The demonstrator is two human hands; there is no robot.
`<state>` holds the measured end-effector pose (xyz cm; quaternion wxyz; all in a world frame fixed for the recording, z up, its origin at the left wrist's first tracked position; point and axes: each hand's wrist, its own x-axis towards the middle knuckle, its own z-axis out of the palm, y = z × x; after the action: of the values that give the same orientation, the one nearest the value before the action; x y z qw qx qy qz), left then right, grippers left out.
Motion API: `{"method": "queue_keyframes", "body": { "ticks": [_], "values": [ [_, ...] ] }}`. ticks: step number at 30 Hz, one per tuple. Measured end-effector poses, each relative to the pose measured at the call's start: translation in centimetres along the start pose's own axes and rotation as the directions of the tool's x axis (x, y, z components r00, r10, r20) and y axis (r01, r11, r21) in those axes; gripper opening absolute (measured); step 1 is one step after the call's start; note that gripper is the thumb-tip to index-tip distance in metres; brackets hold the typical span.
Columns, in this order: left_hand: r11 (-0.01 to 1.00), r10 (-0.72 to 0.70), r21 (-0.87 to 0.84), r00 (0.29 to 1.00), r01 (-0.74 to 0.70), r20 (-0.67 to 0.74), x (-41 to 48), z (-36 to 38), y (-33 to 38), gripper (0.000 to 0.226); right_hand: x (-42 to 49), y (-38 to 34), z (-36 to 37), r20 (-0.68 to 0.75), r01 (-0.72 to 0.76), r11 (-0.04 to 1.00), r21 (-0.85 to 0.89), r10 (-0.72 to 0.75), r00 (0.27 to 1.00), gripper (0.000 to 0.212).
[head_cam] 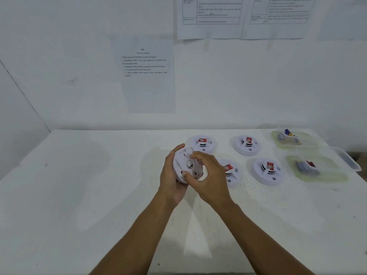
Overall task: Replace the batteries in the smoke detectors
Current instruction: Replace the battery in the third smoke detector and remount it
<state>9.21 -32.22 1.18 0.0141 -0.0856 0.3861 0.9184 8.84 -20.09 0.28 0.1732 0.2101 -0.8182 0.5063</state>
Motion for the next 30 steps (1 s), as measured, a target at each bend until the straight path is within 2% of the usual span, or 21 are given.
{"method": "queue_keyframes", "body": {
  "ticks": [6, 11, 14, 18, 20, 23, 26, 30],
  "values": [
    [0.999, -0.022, -0.037, 0.999, 0.023, 0.039, 0.2, -0.6, 0.2, 0.040, 0.2, 0.0, 0.3, 0.012, 0.068, 0.997, -0.033, -0.068, 0.998, 0.047],
    [0.999, -0.033, -0.020, 0.999, 0.033, 0.016, 0.5, -1.4, -0.1, 0.039, 0.5, 0.2, 0.0, 0.047, 0.133, 0.989, -0.067, -0.130, 0.990, 0.049],
    [0.999, -0.040, 0.013, 0.999, 0.040, 0.020, 0.9, -1.9, 0.2, 0.041, 0.8, 0.3, 0.0, 0.070, 0.184, 0.974, -0.134, -0.176, 0.982, 0.037],
    [0.999, -0.017, -0.052, 1.000, 0.017, -0.001, 1.6, -3.6, 1.6, 0.042, 2.3, 0.9, -0.6, -0.013, 0.133, 0.991, -0.003, -0.133, 0.991, 0.014],
    [0.995, -0.006, -0.097, 1.000, 0.003, -0.030, 1.8, -5.1, 2.4, 0.040, 3.1, 1.8, -1.1, -0.010, 0.097, 0.995, -0.014, -0.097, 0.995, 0.013],
    [0.991, 0.011, -0.136, 0.999, -0.018, -0.049, 1.7, -7.0, 3.4, 0.039, 4.0, 3.8, -1.2, 0.144, 0.047, 0.985, -0.167, -0.022, 0.989, 0.015],
    [0.986, 0.023, -0.167, 1.000, -0.025, -0.014, 1.4, -7.7, 4.0, 0.039, 4.7, 4.8, -0.1, 0.333, 0.084, 0.894, -0.439, 0.076, 0.940, 0.018],
    [0.977, 0.015, -0.212, 0.997, 0.002, 0.081, 1.1, -7.4, 4.0, 0.040, 5.0, 5.0, 1.4, 0.356, 0.098, 0.814, -0.572, 0.139, 0.924, 0.023]
  ]
}}
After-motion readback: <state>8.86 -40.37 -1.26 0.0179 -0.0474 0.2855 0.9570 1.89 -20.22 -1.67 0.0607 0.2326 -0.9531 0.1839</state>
